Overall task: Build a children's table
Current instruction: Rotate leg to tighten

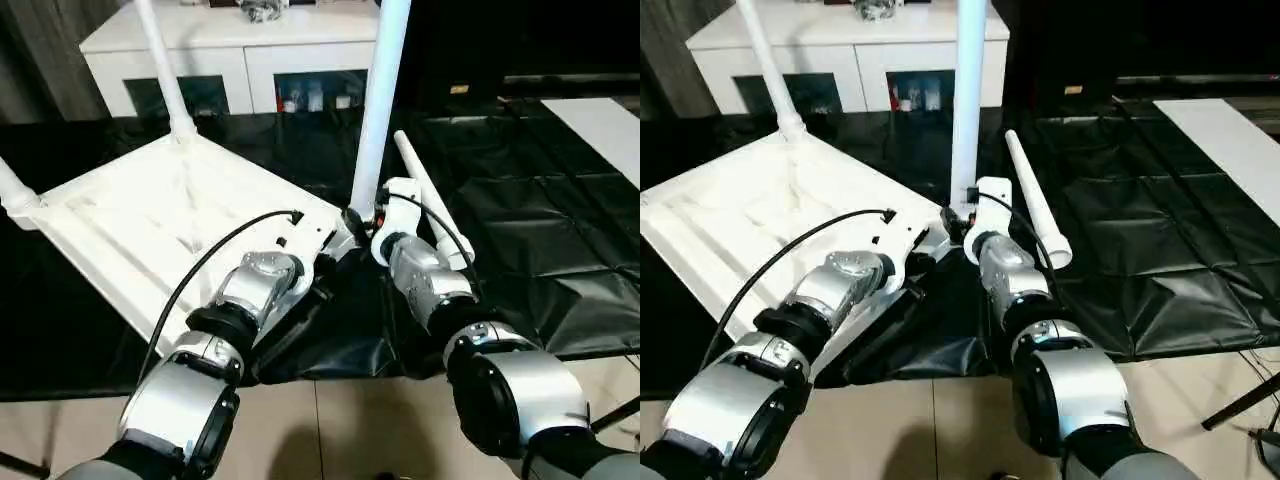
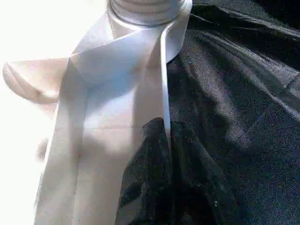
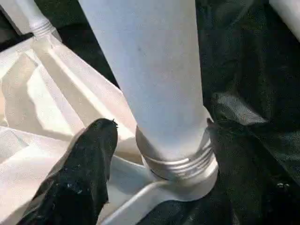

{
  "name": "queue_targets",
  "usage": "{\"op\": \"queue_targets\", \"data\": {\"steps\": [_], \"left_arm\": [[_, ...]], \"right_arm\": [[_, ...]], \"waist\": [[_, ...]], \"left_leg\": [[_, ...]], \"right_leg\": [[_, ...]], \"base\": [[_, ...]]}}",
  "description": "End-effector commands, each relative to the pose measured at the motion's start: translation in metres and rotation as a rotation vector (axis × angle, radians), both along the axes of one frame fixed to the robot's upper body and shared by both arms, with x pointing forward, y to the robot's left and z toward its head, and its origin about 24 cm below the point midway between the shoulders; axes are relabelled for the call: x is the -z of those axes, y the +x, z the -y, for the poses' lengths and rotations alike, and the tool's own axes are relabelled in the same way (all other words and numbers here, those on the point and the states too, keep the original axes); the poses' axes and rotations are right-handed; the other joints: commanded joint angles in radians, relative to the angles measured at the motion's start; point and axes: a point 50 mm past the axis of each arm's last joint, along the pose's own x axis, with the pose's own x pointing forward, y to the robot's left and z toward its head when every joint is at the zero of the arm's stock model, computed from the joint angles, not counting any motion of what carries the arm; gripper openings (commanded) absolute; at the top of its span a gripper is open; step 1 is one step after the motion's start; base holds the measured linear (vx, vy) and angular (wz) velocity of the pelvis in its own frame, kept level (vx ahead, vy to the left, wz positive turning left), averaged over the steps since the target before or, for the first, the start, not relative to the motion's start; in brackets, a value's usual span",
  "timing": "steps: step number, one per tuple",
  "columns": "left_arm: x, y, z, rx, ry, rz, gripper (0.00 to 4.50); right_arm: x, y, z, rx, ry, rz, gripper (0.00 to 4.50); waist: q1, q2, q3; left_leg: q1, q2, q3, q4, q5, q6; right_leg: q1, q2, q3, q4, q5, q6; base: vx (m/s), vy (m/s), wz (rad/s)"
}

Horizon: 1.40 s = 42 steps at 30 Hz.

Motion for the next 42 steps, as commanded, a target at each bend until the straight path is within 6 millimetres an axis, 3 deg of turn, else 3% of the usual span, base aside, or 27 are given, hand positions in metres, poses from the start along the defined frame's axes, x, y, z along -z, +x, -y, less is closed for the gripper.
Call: {"op": "queue_targets", "data": {"steps": [1, 4, 6, 9, 11, 13, 16, 19, 25, 28, 29, 32, 34, 35, 36, 37, 39, 41, 42], "left_arm": [[0.022, -0.009, -0.013, -0.032, 0.033, -0.066, 0.0], [0.023, -0.01, -0.013, -0.014, 0.036, -0.066, 0.0], [0.024, -0.011, -0.015, -0.002, 0.043, -0.07, 0.0], [0.025, -0.011, -0.02, 0.006, 0.05, -0.073, 0.0], [0.025, -0.01, -0.023, 0.012, 0.051, -0.072, 0.0], [0.024, -0.01, -0.028, 0.039, 0.053, -0.067, 0.0], [0.022, -0.011, -0.033, 0.102, 0.047, -0.065, 0.0], [0.02, -0.014, -0.038, 0.191, 0.041, -0.06, 0.0], [0.016, -0.022, -0.048, 0.377, 0.038, -0.061, 0.0], [0.013, -0.031, -0.053, 0.52, 0.03, -0.089, 0.0], [0.012, -0.032, -0.054, 0.54, 0.028, -0.097, 0.0], [0.008, -0.042, -0.059, 0.651, 0.021, -0.144, 0.0], [0.006, -0.044, -0.06, 0.677, 0.015, -0.152, 0.0], [0.004, -0.045, -0.06, 0.687, 0.013, -0.152, 0.0], [0.004, -0.045, -0.06, 0.689, 0.013, -0.152, 0.0], [0.003, -0.046, -0.061, 0.697, 0.015, -0.151, 0.0], [0.0, -0.048, -0.061, 0.714, 0.022, -0.145, 0.0], [-0.001, -0.048, -0.061, 0.719, 0.023, -0.143, 0.0], [-0.002, -0.049, -0.061, 0.723, 0.021, -0.143, 0.0]], "right_arm": [[-0.009, 0.004, -0.002, 0.002, 0.009, 0.022, 3.74], [-0.011, 0.004, -0.003, -0.019, 0.022, 0.029, 3.74], [-0.011, 0.004, -0.004, -0.064, 0.023, 0.036, 3.74], [-0.009, 0.001, -0.005, -0.142, 0.006, 0.037, 3.74], [-0.007, -0.001, -0.004, -0.181, -0.013, 0.038, 3.74], [0.0, -0.005, 0.004, -0.243, -0.067, 0.034, 3.74], [0.008, -0.011, 0.019, -0.318, -0.135, 0.043, 3.74], [0.009, -0.018, 0.03, -0.43, -0.129, 0.079, 4.1], [0.004, -0.03, 0.05, -0.569, -0.156, 0.122, 4.42], [-0.001, -0.036, 0.059, -0.647, -0.186, 0.145, 4.42], [-0.001, -0.036, 0.06, -0.658, -0.188, 0.147, 4.42], [-0.003, -0.043, 0.063, -0.755, -0.262, 0.156, 4.42], [-0.003, -0.045, 0.062, -0.804, -0.281, 0.154, 4.42], [-0.004, -0.047, 0.062, -0.825, -0.285, 0.152, 4.42], [-0.004, -0.048, 0.061, -0.832, -0.286, 0.151, 4.42], [-0.003, -0.05, 0.06, -0.865, -0.293, 0.146, 4.42], [-0.001, -0.055, 0.057, -0.945, -0.327, 0.135, 4.42], [0.0, -0.056, 0.056, -0.961, -0.34, 0.133, 4.42], [0.0, -0.056, 0.055, -0.961, -0.345, 0.134, 4.42]], "waist": [[0.011, -0.013, -0.046], [0.016, -0.016, -0.046], [0.02, -0.019, -0.049], [0.027, -0.019, -0.049], [0.03, -0.02, -0.052], [0.035, -0.016, -0.051], [0.041, -0.012, -0.054], [0.05, -0.012, -0.057], [0.069, -0.009, -0.067], [0.077, -0.01, -0.071], [0.084, -0.007, -0.07], [0.097, -0.01, -0.079], [0.104, -0.009, -0.094], [0.104, -0.009, -0.094], [0.108, -0.012, -0.099], [0.111, -0.011, -0.102], [0.113, -0.019, -0.11], [0.113, -0.014, -0.107], [0.109, -0.013, -0.103]], "left_leg": [[-0.001, 0.053, -0.016, -0.075, -0.311, 0.035], [0.003, 0.052, -0.012, -0.072, -0.287, 0.041], [-0.004, 0.054, -0.008, -0.072, -0.234, 0.049], [-0.006, 0.051, -0.006, -0.069, -0.213, 0.056], [-0.011, 0.053, -0.006, -0.068, -0.18, 0.061], [-0.01, 0.051, -0.003, -0.068, -0.188, 0.066], [0.001, 0.048, -0.001, -0.066, -0.233, 0.06], [-0.001, 0.055, 0.002, -0.066, -0.214, 0.075], [0.0, 0.063, 0.009, -0.062, -0.164, 0.078], [0.003, 0.063, 0.019, -0.054, -0.148, 0.072], [0.007, 0.063, 0.025, -0.051, -0.155, 0.069], [0.011, 0.067, 0.035, -0.042, -0.114, 0.065], [-0.002, 0.063, 0.042, -0.024, 0.012, 0.1], [-0.002, 0.063, 0.042, -0.024, 0.012, 0.1], [-0.013, 0.055, 0.043, -0.01, 0.077, 0.14], [-0.011, 0.054, 0.043, -0.006, 0.089, 0.15], [-0.023, 0.052, 0.038, 0.006, 0.152, 0.201], [-0.026, 0.055, 0.037, 0.01, 0.156, 0.217], [-0.028, 0.059, 0.035, 0.008, 0.117, 0.205]], "right_leg": [[0.033, -0.072, 0.047, -0.079, -0.433, -0.144], [0.032, -0.075, 0.049, -0.079, -0.443, -0.149], [0.038, -0.073, 0.052, -0.071, -0.392, -0.161], [0.041, -0.076, 0.052, -0.075, -0.443, -0.142], [0.046, -0.075, 0.053, -0.069, -0.403, -0.144], [0.042, -0.072, 0.053, -0.067, -0.394, -0.147], [0.035, -0.07, 0.051, -0.076, -0.456, -0.134], [0.038, -0.064, 0.055, -0.064, -0.371, -0.157], [0.038, -0.061, 0.058, -0.051, -0.31, -0.192], [0.03, -0.06, 0.064, -0.043, -0.278, -0.214], [0.021, -0.057, 0.067, -0.041, -0.269, -0.224], [0.018, -0.048, 0.074, -0.011, -0.136, -0.271], [0.026, -0.039, 0.074, 0.029, 0.079, -0.32], [0.026, -0.039, 0.074, 0.029, 0.079, -0.32], [0.026, -0.035, 0.076, 0.049, 0.222, -0.34], [0.023, -0.034, 0.077, 0.053, 0.252, -0.345], [0.029, -0.032, 0.076, 0.071, 0.348, -0.35], [0.022, -0.032, 0.074, 0.068, 0.324, -0.342], [0.023, -0.035, 0.073, 0.061, 0.231, -0.329]], "base": [[0.0, 0.0, 0.0], [0.0, 0.0, 0.0], [0.0, 0.0, 0.0], [0.0, 0.0, 0.0], [0.0, 0.0, 0.0], [0.0, 0.0, 0.0], [0.0, 0.0, 0.0], [0.0, 0.0, 0.0], [0.0, 0.0, 0.0], [0.034, -0.019, 0.06], [0.065, -0.041, 0.15], [0.084, -0.042, 0.19], [0.103, -0.03, 0.15], [0.091, -0.015, 0.07], [0.067, 0.002, 0.08], [0.067, 0.002, 0.08], [0.0, 0.0, 0.0], [0.0, 0.0, 0.0], [0.0, 0.0, 0.0]]}}
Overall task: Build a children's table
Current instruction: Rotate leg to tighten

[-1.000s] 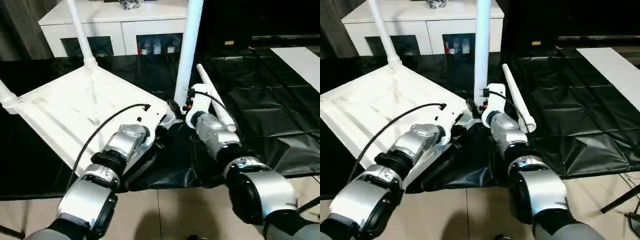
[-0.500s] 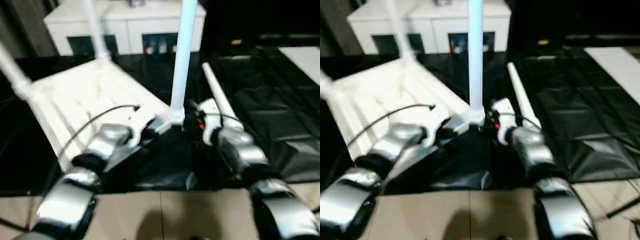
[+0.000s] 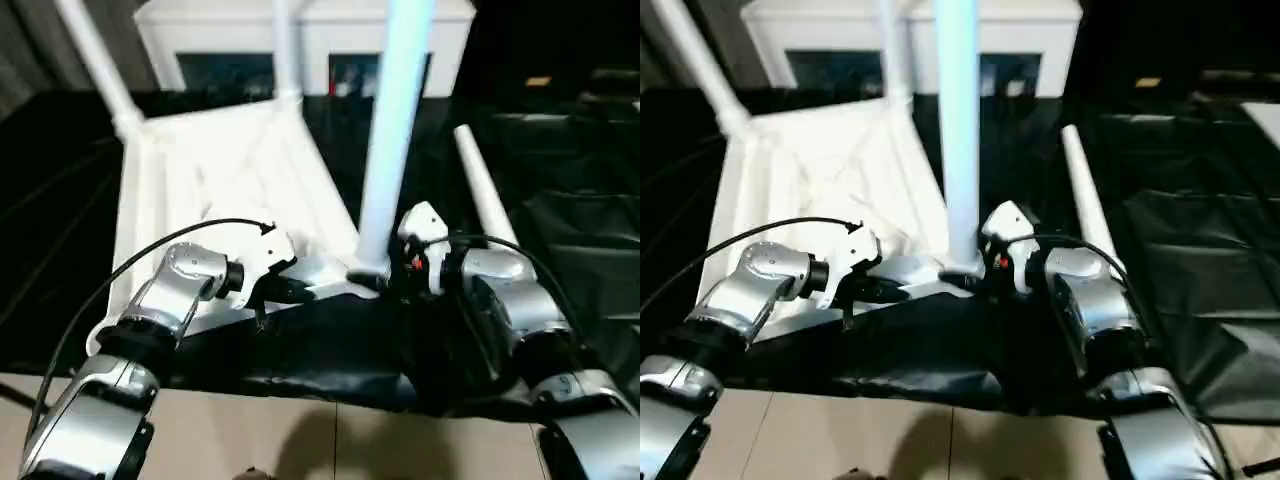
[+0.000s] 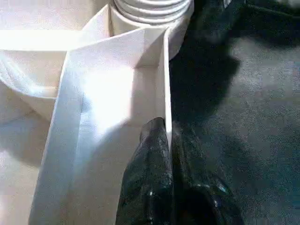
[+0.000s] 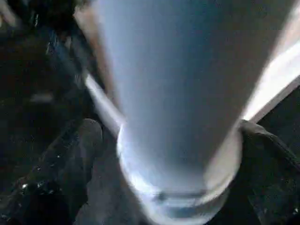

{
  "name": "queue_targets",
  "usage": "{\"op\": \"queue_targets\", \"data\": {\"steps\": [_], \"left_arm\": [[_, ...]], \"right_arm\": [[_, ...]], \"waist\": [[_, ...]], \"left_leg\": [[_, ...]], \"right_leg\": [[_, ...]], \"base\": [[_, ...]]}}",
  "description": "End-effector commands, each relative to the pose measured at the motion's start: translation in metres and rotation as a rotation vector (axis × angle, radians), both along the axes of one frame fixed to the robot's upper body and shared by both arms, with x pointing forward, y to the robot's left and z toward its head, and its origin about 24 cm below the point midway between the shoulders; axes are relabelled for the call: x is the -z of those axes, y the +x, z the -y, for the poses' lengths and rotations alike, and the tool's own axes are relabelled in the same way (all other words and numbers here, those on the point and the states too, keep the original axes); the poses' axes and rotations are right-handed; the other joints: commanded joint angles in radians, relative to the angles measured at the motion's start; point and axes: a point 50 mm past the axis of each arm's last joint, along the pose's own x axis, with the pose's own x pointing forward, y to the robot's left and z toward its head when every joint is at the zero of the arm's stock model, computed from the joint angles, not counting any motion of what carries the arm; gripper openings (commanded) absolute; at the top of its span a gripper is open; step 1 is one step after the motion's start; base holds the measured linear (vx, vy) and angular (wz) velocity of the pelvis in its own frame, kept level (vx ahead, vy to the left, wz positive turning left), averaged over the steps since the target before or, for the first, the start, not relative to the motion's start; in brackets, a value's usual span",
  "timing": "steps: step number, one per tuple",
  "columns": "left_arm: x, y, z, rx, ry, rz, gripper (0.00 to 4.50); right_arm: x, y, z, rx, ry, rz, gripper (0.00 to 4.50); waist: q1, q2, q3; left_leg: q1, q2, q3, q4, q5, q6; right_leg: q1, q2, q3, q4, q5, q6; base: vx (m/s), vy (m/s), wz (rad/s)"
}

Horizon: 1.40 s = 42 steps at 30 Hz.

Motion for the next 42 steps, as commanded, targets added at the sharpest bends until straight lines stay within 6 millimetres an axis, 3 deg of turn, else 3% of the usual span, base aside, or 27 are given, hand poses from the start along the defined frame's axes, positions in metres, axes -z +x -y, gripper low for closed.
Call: {"op": "queue_targets", "data": {"steps": [1, 2, 4, 5, 6, 8, 11, 17, 20, 34, 42], "left_arm": [[0.017, -0.014, 0.005, 0.075, 0.047, -0.097, 0.0], [0.016, -0.014, 0.005, 0.077, 0.047, -0.097, 0.0], [0.016, -0.015, 0.006, 0.077, 0.047, -0.097, 0.0], [0.016, -0.015, 0.006, 0.077, 0.047, -0.097, 0.0], [0.016, -0.016, 0.006, 0.077, 0.047, -0.097, 0.0], [0.016, -0.017, 0.006, 0.077, 0.048, -0.097, 0.0], [0.016, -0.018, 0.006, 0.077, 0.051, -0.099, 0.0], [0.017, -0.02, 0.006, 0.073, 0.059, -0.098, 0.0], [0.017, -0.02, 0.005, 0.07, 0.062, -0.095, 0.0], [0.017, -0.02, 0.005, 0.059, 0.068, -0.087, 0.0], [0.019, -0.021, 0.003, 0.048, 0.074, -0.09, 0.0]], "right_arm": [[-0.003, 0.001, -0.006, -0.026, -0.018, 0.025, 4.42], [-0.004, 0.001, -0.006, -0.026, -0.018, 0.028, 4.42], [-0.005, 0.002, -0.008, -0.029, -0.019, 0.033, 4.42], [-0.005, 0.002, -0.008, -0.029, -0.019, 0.033, 4.42], [-0.007, 0.003, -0.008, -0.029, -0.021, 0.04, 4.42], [-0.009, 0.005, -0.007, -0.025, -0.019, 0.047, 4.42], [-0.011, 0.006, -0.007, -0.021, -0.017, 0.059, 4.42], [-0.009, 0.006, -0.006, -0.033, -0.029, 0.056, 4.42], [-0.007, 0.005, -0.006, -0.035, -0.033, 0.054, 4.08], [-0.001, 0.007, -0.01, -0.012, 0.005, 0.037, 2.83], [0.011, 0.003, -0.01, 0.036, 0.06, -0.008, 2.72]], "waist": [[-0.005, -0.012, -0.094], [-0.006, -0.018, -0.089], [-0.007, -0.012, -0.085], [-0.009, -0.012, -0.083], [-0.01, -0.015, -0.081], [-0.012, -0.016, -0.082], [-0.013, -0.017, -0.087], [-0.014, -0.017, -0.093], [-0.014, -0.017, -0.094], [-0.025, -0.02, -0.09], [-0.025, -0.02, -0.094]], "left_leg": [[0.007, 0.023, -0.007, -0.042, 0.06, 0.2], [0.009, 0.026, -0.006, -0.049, 0.009, 0.173], [0.016, 0.028, -0.004, -0.055, -0.051, 0.132], [0.018, 0.029, -0.004, -0.057, -0.07, 0.118], [0.019, 0.028, -0.004, -0.063, -0.117, 0.083], [0.018, 0.027, -0.005, -0.064, -0.127, 0.066], [0.011, 0.023, -0.005, -0.06, -0.089, 0.071], [0.006, 0.02, -0.005, -0.051, -0.025, 0.113], [0.006, 0.019, -0.005, -0.049, -0.025, 0.12], [0.005, 0.019, -0.008, -0.051, -0.09, 0.084], [0.005, 0.019, -0.009, -0.049, -0.084, 0.091]], "right_leg": [[0.074, -0.039, 0.046, -0.03, 0.146, -0.298], [0.075, -0.041, 0.046, -0.039, 0.06, -0.285], [0.071, -0.041, 0.049, -0.049, -0.03, -0.268], [0.071, -0.04, 0.05, -0.051, -0.051, -0.264], [0.074, -0.041, 0.052, -0.058, -0.104, -0.244], [0.074, -0.04, 0.054, -0.059, -0.11, -0.234], [0.079, -0.04, 0.055, -0.052, -0.066, -0.233], [0.08, -0.037, 0.052, -0.041, 0.026, -0.256], [0.08, -0.037, 0.052, -0.041, 0.024, -0.26], [0.081, -0.038, 0.052, -0.047, -0.062, -0.245], [0.082, -0.037, 0.052, -0.043, -0.027, -0.257]], "base": [[0.0, 0.0, 0.0], [0.0, 0.0, 0.0], [0.0, 0.0, 0.0], [0.0, 0.0, 0.0], [0.0, 0.0, 0.0], [0.0, 0.0, 0.0], [0.0, 0.0, 0.0], [0.0, 0.0, 0.0], [0.0, 0.0, 0.0], [0.0, 0.0, 0.0], [0.0, 0.0, 0.0]]}}
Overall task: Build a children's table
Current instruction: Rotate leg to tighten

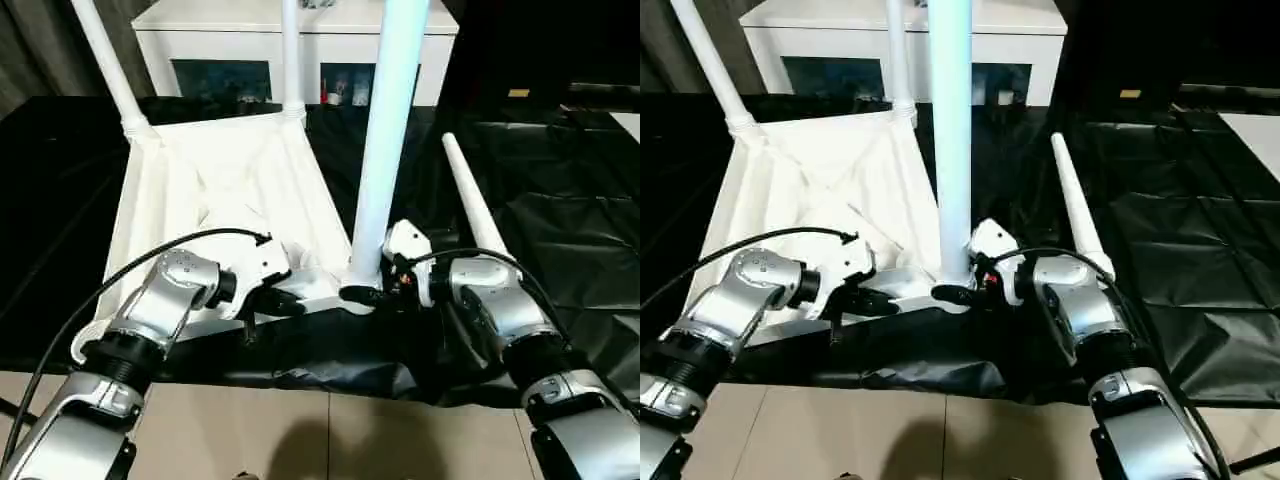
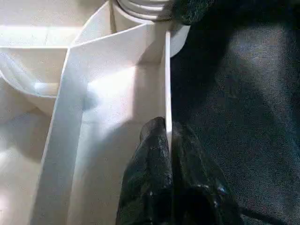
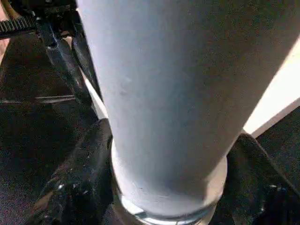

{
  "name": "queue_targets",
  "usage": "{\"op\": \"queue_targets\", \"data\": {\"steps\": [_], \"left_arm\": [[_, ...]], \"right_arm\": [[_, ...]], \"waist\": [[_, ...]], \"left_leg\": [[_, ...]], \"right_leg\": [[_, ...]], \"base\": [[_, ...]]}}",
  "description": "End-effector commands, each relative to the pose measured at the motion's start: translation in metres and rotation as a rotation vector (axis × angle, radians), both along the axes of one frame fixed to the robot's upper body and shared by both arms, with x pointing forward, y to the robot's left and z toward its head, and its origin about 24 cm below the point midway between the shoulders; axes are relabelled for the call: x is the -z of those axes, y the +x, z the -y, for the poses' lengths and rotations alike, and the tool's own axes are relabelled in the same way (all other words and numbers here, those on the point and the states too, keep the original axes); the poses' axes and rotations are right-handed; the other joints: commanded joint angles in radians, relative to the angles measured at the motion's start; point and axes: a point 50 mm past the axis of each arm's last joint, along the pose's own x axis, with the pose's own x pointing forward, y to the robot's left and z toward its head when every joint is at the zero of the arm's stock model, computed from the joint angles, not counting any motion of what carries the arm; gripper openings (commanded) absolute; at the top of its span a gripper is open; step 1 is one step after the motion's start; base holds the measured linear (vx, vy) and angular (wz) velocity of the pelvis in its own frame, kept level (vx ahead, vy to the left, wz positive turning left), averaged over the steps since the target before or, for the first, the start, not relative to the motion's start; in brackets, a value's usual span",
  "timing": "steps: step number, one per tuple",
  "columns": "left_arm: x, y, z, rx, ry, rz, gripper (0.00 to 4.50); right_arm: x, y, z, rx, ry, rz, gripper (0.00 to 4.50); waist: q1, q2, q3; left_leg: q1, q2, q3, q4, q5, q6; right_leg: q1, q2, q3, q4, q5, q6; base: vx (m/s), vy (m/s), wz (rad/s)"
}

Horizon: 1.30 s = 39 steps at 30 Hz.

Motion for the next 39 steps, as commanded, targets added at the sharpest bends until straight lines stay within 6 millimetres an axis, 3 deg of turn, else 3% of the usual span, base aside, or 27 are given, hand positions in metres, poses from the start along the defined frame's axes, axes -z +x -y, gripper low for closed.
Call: {"op": "queue_targets", "data": {"steps": [1, 5, 11, 14, 17, 18, 20, 23, 25, 27, 28, 29, 31, 34, 35, 37, 39], "left_arm": [[0.015, -0.01, 0.008, 0.055, 0.021, -0.068, 0.0], [0.015, -0.009, 0.008, 0.031, 0.012, -0.062, 0.0], [0.018, -0.004, 0.01, -0.073, -0.007, -0.049, 0.0], [0.02, 0.002, 0.013, -0.152, -0.001, -0.035, 0.0], [0.022, 0.019, 0.027, -0.396, -0.02, 0.019, 0.0], [0.022, 0.019, 0.027, -0.396, -0.02, 0.019, 0.0], [0.022, 0.026, 0.036, -0.507, -0.038, 0.028, 0.0], [0.022, 0.031, 0.049, -0.593, -0.061, 0.033, 0.0], [0.019, 0.034, 0.07, -0.641, -0.111, 0.044, 0.0], [0.018, 0.034, 0.078, -0.65, -0.129, 0.049, 0.0], [0.018, 0.034, 0.082, -0.654, -0.133, 0.05, 0.0], [0.018, 0.034, 0.082, -0.654, -0.133, 0.05, 0.0], [0.018, 0.035, 0.081, -0.661, -0.131, 0.052, 0.0], [0.02, 0.037, 0.071, -0.696, -0.108, 0.055, 0.0], [0.02, 0.037, 0.071, -0.696, -0.108, 0.055, 0.0], [0.022, 0.038, 0.063, -0.705, -0.092, 0.053, 0.0], [0.022, 0.038, 0.062, -0.707, -0.09, 0.053, 0.0]], "right_arm": [[0.005, 0.001, 0.003, 0.075, 0.047, -0.024, 2.72], [0.011, 0.001, 0.003, 0.154, 0.106, -0.063, 2.7], [0.031, -0.005, -0.007, 0.265, 0.149, -0.111, 2.7], [0.043, -0.006, -0.013, 0.376, 0.14, -0.127, 2.7], [0.066, -0.007, -0.023, 0.661, 0.111, -0.189, 2.7], [0.066, -0.007, -0.023, 0.661, 0.111, -0.189, 2.7], [0.071, -0.005, -0.028, 0.781, 0.097, -0.211, 2.7], [0.072, -0.002, -0.036, 0.885, 0.077, -0.224, 2.7], [0.066, 0.004, -0.048, 0.98, 0.094, -0.242, 2.7], [0.063, 0.007, -0.053, 1.006, 0.1, -0.239, 2.7], [0.058, 0.01, -0.059, 1.011, 0.113, -0.241, 2.7], [0.058, 0.01, -0.059, 1.011, 0.113, -0.241, 2.7], [0.055, 0.011, -0.063, 1.002, 0.118, -0.241, 2.7], [0.047, 0.017, -0.067, 1.013, 0.141, -0.226, 2.7], [0.047, 0.017, -0.067, 1.013, 0.141, -0.226, 2.7], [0.04, 0.021, -0.069, 0.979, 0.18, -0.211, 3.26], [0.038, 0.022, -0.07, 0.969, 0.184, -0.202, 3.42]], "waist": [[0.001, -0.004, -0.085], [-0.001, -0.005, -0.083], [-0.013, -0.003, -0.065], [-0.024, -0.001, -0.061], [-0.032, -0.002, -0.061], [-0.037, -0.002, -0.059], [-0.039, -0.003, -0.058], [-0.049, 0.004, -0.057], [-0.054, 0.007, -0.059], [-0.059, 0.005, -0.06], [-0.06, 0.004, -0.06], [-0.06, 0.004, -0.06], [-0.062, 0.002, -0.063], [-0.064, -0.001, -0.064], [-0.063, 0.003, -0.065], [-0.065, 0.0, -0.061], [-0.065, 0.0, -0.061]], "left_leg": [[0.003, 0.019, -0.009, -0.064, -0.091, 0.098], [0.002, 0.019, -0.01, -0.066, -0.107, 0.088], [0.016, 0.019, -0.016, -0.085, -0.257, 0.02], [0.027, 0.018, -0.019, -0.09, -0.308, -0.006], [0.032, 0.015, -0.02, -0.093, -0.306, -0.014], [0.034, 0.012, -0.021, -0.095, -0.323, -0.019], [0.036, 0.012, -0.024, -0.098, -0.358, -0.013], [0.046, 0.009, -0.03, -0.101, -0.425, -0.013], [0.056, 0.006, -0.03, -0.1, -0.446, -0.003], [0.057, 0.005, -0.03, -0.101, -0.457, -0.002], [0.053, 0.003, -0.031, -0.103, -0.459, 0.014], [0.053, 0.003, -0.031, -0.103, -0.459, 0.014], [0.041, 0.001, -0.035, -0.108, -0.443, 0.032], [0.037, 0.005, -0.037, -0.111, -0.427, 0.038], [0.038, 0.005, -0.038, -0.111, -0.43, 0.036], [0.041, 0.003, -0.036, -0.112, -0.451, 0.038], [0.041, 0.002, -0.036, -0.111, -0.452, 0.04]], "right_leg": [[0.075, -0.036, 0.044, -0.053, -0.038, -0.262], [0.075, -0.036, 0.044, -0.056, -0.066, -0.255], [0.072, -0.04, 0.044, -0.09, -0.324, -0.189], [0.066, -0.042, 0.043, -0.102, -0.409, -0.164], [0.063, -0.04, 0.041, -0.111, -0.437, -0.147], [0.065, -0.039, 0.037, -0.117, -0.462, -0.139], [0.065, -0.039, 0.032, -0.125, -0.5, -0.114], [0.063, -0.039, 0.017, -0.141, -0.558, -0.081], [0.059, -0.037, 0.008, -0.154, -0.565, -0.068], [0.058, -0.034, 0.004, -0.157, -0.56, -0.064], [0.061, -0.036, 0.003, -0.159, -0.552, -0.057], [0.061, -0.036, 0.003, -0.159, -0.552, -0.057], [0.067, -0.039, 0.006, -0.155, -0.533, -0.057], [0.068, -0.042, 0.01, -0.152, -0.5, -0.074], [0.067, -0.044, 0.011, -0.149, -0.495, -0.078], [0.063, -0.044, 0.01, -0.156, -0.52, -0.074], [0.063, -0.046, 0.01, -0.157, -0.531, -0.07]], "base": [[0.0, 0.0, 0.0], [0.0, 0.0, 0.0], [0.0, 0.0, 0.0], [0.0, 0.0, 0.0], [0.0, 0.0, 0.0], [0.0, 0.0, 0.0], [0.0, 0.0, 0.0], [0.0, 0.0, 0.0], [0.0, 0.0, 0.0], [0.0, 0.0, 0.0], [0.0, 0.0, 0.0], [0.0, 0.0, 0.0], [0.0, 0.0, 0.0], [0.0, 0.0, 0.0], [0.0, 0.0, 0.0], [0.0, 0.0, 0.0], [0.0, 0.0, 0.0]]}}
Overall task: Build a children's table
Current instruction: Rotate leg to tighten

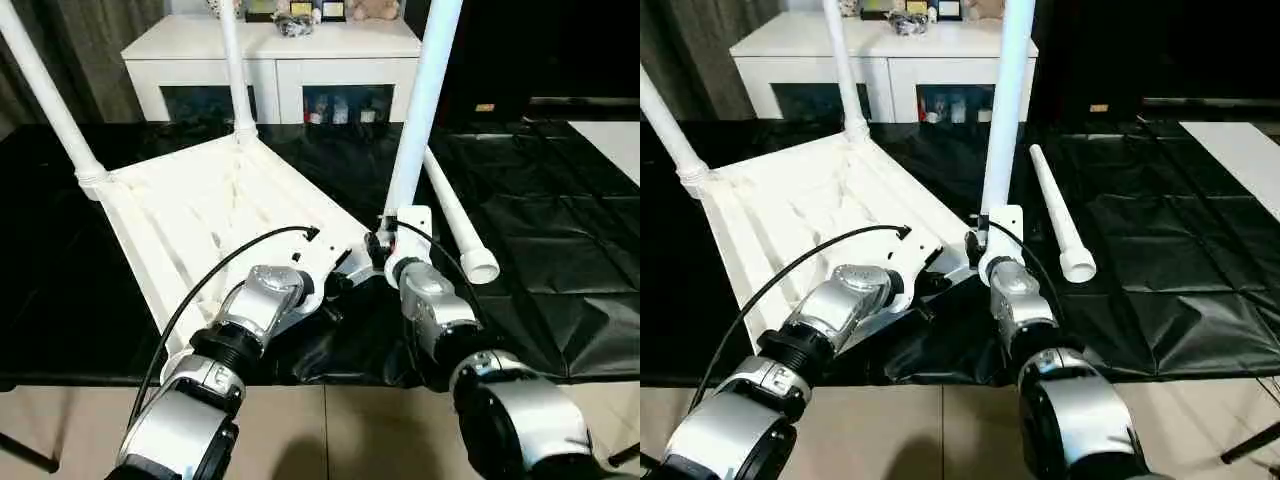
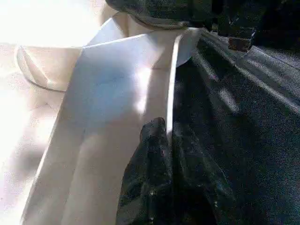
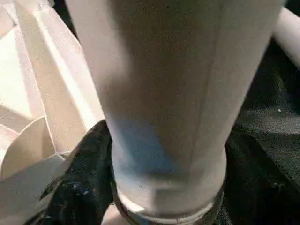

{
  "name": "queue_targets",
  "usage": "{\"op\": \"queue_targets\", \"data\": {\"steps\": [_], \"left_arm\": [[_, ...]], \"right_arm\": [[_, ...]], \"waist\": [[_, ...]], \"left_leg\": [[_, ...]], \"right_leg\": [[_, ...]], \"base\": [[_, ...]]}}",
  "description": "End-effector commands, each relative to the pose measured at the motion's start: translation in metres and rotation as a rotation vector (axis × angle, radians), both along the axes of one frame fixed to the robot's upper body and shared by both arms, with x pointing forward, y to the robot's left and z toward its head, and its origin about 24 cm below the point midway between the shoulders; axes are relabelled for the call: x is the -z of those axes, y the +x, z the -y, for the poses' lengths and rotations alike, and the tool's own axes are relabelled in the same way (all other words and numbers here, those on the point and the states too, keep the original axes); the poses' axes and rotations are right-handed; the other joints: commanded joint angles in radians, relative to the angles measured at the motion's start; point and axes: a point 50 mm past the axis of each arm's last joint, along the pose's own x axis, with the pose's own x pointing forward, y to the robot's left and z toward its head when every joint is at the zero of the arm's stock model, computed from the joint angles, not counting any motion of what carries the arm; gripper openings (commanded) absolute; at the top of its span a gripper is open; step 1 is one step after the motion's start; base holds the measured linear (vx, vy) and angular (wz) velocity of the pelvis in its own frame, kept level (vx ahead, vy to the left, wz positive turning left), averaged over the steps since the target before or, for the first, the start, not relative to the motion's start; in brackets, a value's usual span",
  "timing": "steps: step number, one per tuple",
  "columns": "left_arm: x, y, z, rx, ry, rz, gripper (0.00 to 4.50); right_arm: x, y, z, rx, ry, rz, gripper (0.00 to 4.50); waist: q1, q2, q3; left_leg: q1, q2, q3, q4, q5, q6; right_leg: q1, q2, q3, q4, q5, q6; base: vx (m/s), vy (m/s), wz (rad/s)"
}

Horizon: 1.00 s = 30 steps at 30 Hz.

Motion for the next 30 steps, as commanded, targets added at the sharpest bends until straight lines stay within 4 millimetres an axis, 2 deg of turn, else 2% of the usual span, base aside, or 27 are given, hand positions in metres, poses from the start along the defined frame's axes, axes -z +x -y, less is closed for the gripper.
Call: {"op": "queue_targets", "data": {"steps": [1, 2, 3, 4, 5, 6, 7, 8, 9, 10, 11, 12, 13, 14, 15, 17, 18, 19, 20, 21, 22, 24, 25, 26, 28, 29, 30], "left_arm": [[-0.002, 0.011, -0.023, -0.18, 0.001, 0.048, 0.0], [-0.002, 0.011, -0.023, -0.18, 0.001, 0.048, 0.0], [-0.002, 0.011, -0.025, -0.173, 0.004, 0.049, 0.0], [-0.002, 0.01, -0.03, -0.152, 0.008, 0.05, 0.0], [-0.002, 0.01, -0.032, -0.137, 0.01, 0.053, 0.0], [-0.002, 0.01, -0.033, -0.135, 0.01, 0.053, 0.0], [-0.001, 0.009, -0.035, -0.122, 0.01, 0.052, 0.0], [-0.001, 0.009, -0.035, -0.122, 0.01, 0.052, 0.0], [-0.001, 0.008, -0.039, -0.1, 0.012, 0.051, 0.0], [0.0, 0.007, -0.041, -0.072, 0.011, 0.049, 0.0], [0.001, 0.005, -0.044, -0.034, 0.011, 0.048, 0.0], [0.001, 0.002, -0.049, 0.007, 0.012, 0.035, 0.0], [0.001, 0.002, -0.049, 0.007, 0.012, 0.035, 0.0], [0.002, -0.003, -0.055, 0.091, 0.019, 0.026, 0.0], [0.002, -0.005, -0.057, 0.131, 0.025, 0.026, 0.0], [0.002, -0.006, -0.061, 0.157, 0.035, 0.021, 0.0], [0.001, -0.01, -0.064, 0.233, 0.037, 0.024, 0.0], [0.0, -0.016, -0.067, 0.309, 0.032, 0.008, 0.0], [0.0, -0.017, -0.068, 0.324, 0.031, 0.003, 0.0], [-0.001, -0.021, -0.069, 0.38, 0.028, -0.007, 0.0], [-0.001, -0.026, -0.071, 0.43, 0.031, -0.026, 0.0], [-0.003, -0.032, -0.072, 0.498, 0.038, -0.048, 0.0], [-0.003, -0.035, -0.072, 0.524, 0.032, -0.056, 0.0], [-0.005, -0.037, -0.071, 0.55, 0.022, -0.058, 0.0], [-0.007, -0.041, -0.069, 0.583, 0.011, -0.059, 0.0], [-0.008, -0.042, -0.069, 0.591, 0.011, -0.057, 0.0], [-0.009, -0.043, -0.068, 0.597, 0.013, -0.049, 0.0]], "right_arm": [[0.002, -0.008, -0.035, -0.146, 0.079, -0.016, 3.5], [0.002, -0.008, -0.036, -0.147, 0.079, -0.015, 3.6], [-0.001, -0.006, -0.035, -0.159, 0.072, 0.007, 3.68], [-0.009, -0.002, -0.033, -0.209, 0.043, 0.064, 3.79], [-0.013, -0.001, -0.032, -0.234, 0.032, 0.091, 3.9], [-0.013, -0.001, -0.032, -0.238, 0.031, 0.095, 4.01], [-0.016, 0.0, -0.03, -0.261, 0.029, 0.116, 4.08], [-0.016, 0.0, -0.03, -0.261, 0.029, 0.116, 4.14], [-0.019, 0.001, -0.025, -0.279, 0.035, 0.14, 4.14], [-0.02, 0.001, -0.02, -0.301, 0.044, 0.159, 4.28], [-0.021, 0.0, -0.012, -0.324, 0.045, 0.177, 4.39], [-0.022, -0.001, -0.003, -0.374, 0.033, 0.193, 4.46], [-0.022, -0.001, -0.003, -0.374, 0.033, 0.193, 4.46], [-0.023, -0.005, 0.013, -0.448, -0.01, 0.207, 4.46], [-0.023, -0.006, 0.019, -0.472, -0.031, 0.208, 4.46], [-0.023, -0.007, 0.025, -0.506, -0.056, 0.2, 4.46], [-0.024, -0.009, 0.034, -0.54, -0.088, 0.196, 4.46], [-0.024, -0.011, 0.043, -0.582, -0.11, 0.185, 4.46], [-0.024, -0.012, 0.044, -0.592, -0.114, 0.181, 4.46], [-0.025, -0.014, 0.048, -0.631, -0.123, 0.176, 4.46], [-0.026, -0.018, 0.049, -0.699, -0.116, 0.163, 4.46], [-0.027, -0.026, 0.049, -0.812, -0.1, 0.143, 4.46], [-0.027, -0.031, 0.048, -0.878, -0.083, 0.12, 4.46], [-0.027, -0.035, 0.047, -0.944, -0.081, 0.104, 4.46], [-0.027, -0.04, 0.045, -1.014, -0.078, 0.088, 4.46], [-0.027, -0.04, 0.043, -1.026, -0.083, 0.091, 4.46], [-0.029, -0.039, 0.041, -1.048, -0.087, 0.094, 4.46]], "waist": [[-0.009, -0.016, -0.044], [-0.017, -0.014, -0.042], [-0.034, -0.007, -0.05], [-0.038, -0.007, -0.057], [-0.039, -0.002, -0.065], [-0.032, -0.008, -0.063], [-0.029, -0.01, -0.06], [-0.028, -0.013, -0.058], [-0.023, -0.018, -0.055], [-0.02, -0.019, -0.053], [-0.015, -0.015, -0.056], [-0.008, -0.012, -0.059], [-0.004, -0.013, -0.059], [-0.004, -0.014, -0.059], [0.007, -0.014, -0.059], [0.017, -0.012, -0.061], [0.023, -0.008, -0.066], [0.019, -0.009, -0.069], [0.021, 0.001, -0.072], [0.026, 0.0, -0.076], [0.028, -0.001, -0.076], [0.036, 0.003, -0.078], [0.044, 0.009, -0.077], [0.047, 0.006, -0.074], [0.058, 0.006, -0.073], [0.062, 0.002, -0.068], [0.066, 0.003, -0.064]], "left_leg": [[0.001, 0.02, -0.025, -0.094, -0.449, 0.042], [-0.009, 0.02, -0.031, -0.097, -0.449, 0.039], [-0.036, 0.023, -0.048, -0.103, -0.432, 0.03], [-0.038, 0.024, -0.052, -0.101, -0.408, 0.029], [-0.04, 0.029, -0.053, -0.098, -0.351, 0.038], [-0.031, 0.029, -0.043, -0.092, -0.314, 0.056], [-0.021, 0.03, -0.036, -0.09, -0.316, 0.062], [-0.019, 0.027, -0.032, -0.088, -0.323, 0.071], [-0.025, 0.024, -0.028, -0.086, -0.316, 0.082], [-0.026, 0.024, -0.027, -0.087, -0.319, 0.088], [-0.025, 0.028, -0.029, -0.086, -0.303, 0.088], [-0.024, 0.031, -0.027, -0.087, -0.278, 0.091], [-0.022, 0.033, -0.024, -0.087, -0.268, 0.094], [-0.02, 0.033, -0.022, -0.085, -0.253, 0.094], [-0.018, 0.035, -0.014, -0.083, -0.223, 0.105], [-0.012, 0.034, -0.01, -0.079, -0.213, 0.095], [-0.011, 0.036, -0.009, -0.076, -0.186, 0.095], [-0.019, 0.035, -0.01, -0.075, -0.151, 0.1], [-0.026, 0.035, -0.015, -0.074, -0.118, 0.105], [-0.03, 0.038, -0.012, -0.065, -0.053, 0.131], [-0.031, 0.037, -0.009, -0.062, -0.044, 0.14], [-0.025, 0.039, -0.006, -0.055, -0.029, 0.163], [-0.018, 0.041, -0.002, -0.054, -0.035, 0.17], [-0.021, 0.042, -0.003, -0.055, -0.053, 0.17], [-0.019, 0.046, -0.004, -0.06, -0.089, 0.15], [-0.015, 0.049, -0.001, -0.065, -0.131, 0.124], [-0.01, 0.051, -0.001, -0.071, -0.178, 0.09]], "right_leg": [[0.018, -0.037, 0.015, -0.091, -0.545, -0.069], [0.026, -0.037, 0.01, -0.089, -0.56, -0.056], [0.05, -0.042, 0.003, -0.084, -0.553, -0.034], [0.052, -0.047, 0.005, -0.08, -0.51, -0.044], [0.05, -0.049, 0.01, -0.071, -0.387, -0.092], [0.037, -0.045, 0.014, -0.067, -0.299, -0.147], [0.028, -0.044, 0.016, -0.068, -0.288, -0.172], [0.025, -0.042, 0.016, -0.069, -0.299, -0.187], [0.03, -0.044, 0.018, -0.069, -0.35, -0.186], [0.029, -0.044, 0.017, -0.071, -0.376, -0.175], [0.03, -0.047, 0.018, -0.069, -0.393, -0.166], [0.031, -0.045, 0.019, -0.067, -0.363, -0.168], [0.029, -0.044, 0.021, -0.067, -0.34, -0.171], [0.027, -0.043, 0.023, -0.063, -0.316, -0.182], [0.026, -0.041, 0.026, -0.058, -0.269, -0.2], [0.022, -0.04, 0.03, -0.053, -0.261, -0.219], [0.025, -0.041, 0.032, -0.042, -0.218, -0.232], [0.031, -0.039, 0.032, -0.033, -0.174, -0.242], [0.039, -0.039, 0.03, -0.024, -0.133, -0.25], [0.038, -0.033, 0.029, -0.011, -0.02, -0.27], [0.038, -0.03, 0.029, -0.009, 0.005, -0.28], [0.034, -0.027, 0.029, -0.002, 0.06, -0.301], [0.026, -0.027, 0.032, -0.001, 0.066, -0.311], [0.03, -0.026, 0.032, -0.001, 0.06, -0.312], [0.03, -0.029, 0.032, -0.005, -0.004, -0.296], [0.024, -0.029, 0.033, -0.013, -0.064, -0.287], [0.021, -0.028, 0.035, -0.019, -0.126, -0.273]], "base": [[0.0, 0.0, 0.0], [-0.02, 0.002, -0.19], [-0.021, 0.009, -0.28], [-0.021, 0.009, -0.28], [0.0, 0.0, 0.0], [0.0, 0.0, 0.0], [0.0, 0.0, 0.0], [0.0, 0.0, 0.0], [0.0, 0.0, 0.0], [0.0, 0.0, 0.0], [0.0, 0.0, 0.0], [0.0, 0.0, 0.0], [0.0, 0.0, 0.0], [0.0, 0.0, 0.0], [0.051, -0.044, 0.09], [0.051, -0.043, 0.1], [0.061, -0.038, 0.08], [0.061, -0.038, 0.08], [0.053, -0.029, -0.03], [0.0, 0.0, 0.0], [0.0, 0.0, 0.0], [0.056, -0.002, 0.03], [0.059, 0.001, 0.06], [0.0, 0.0, 0.0], [0.0, 0.0, 0.0], [0.0, 0.0, 0.0], [0.0, 0.0, 0.0]]}}
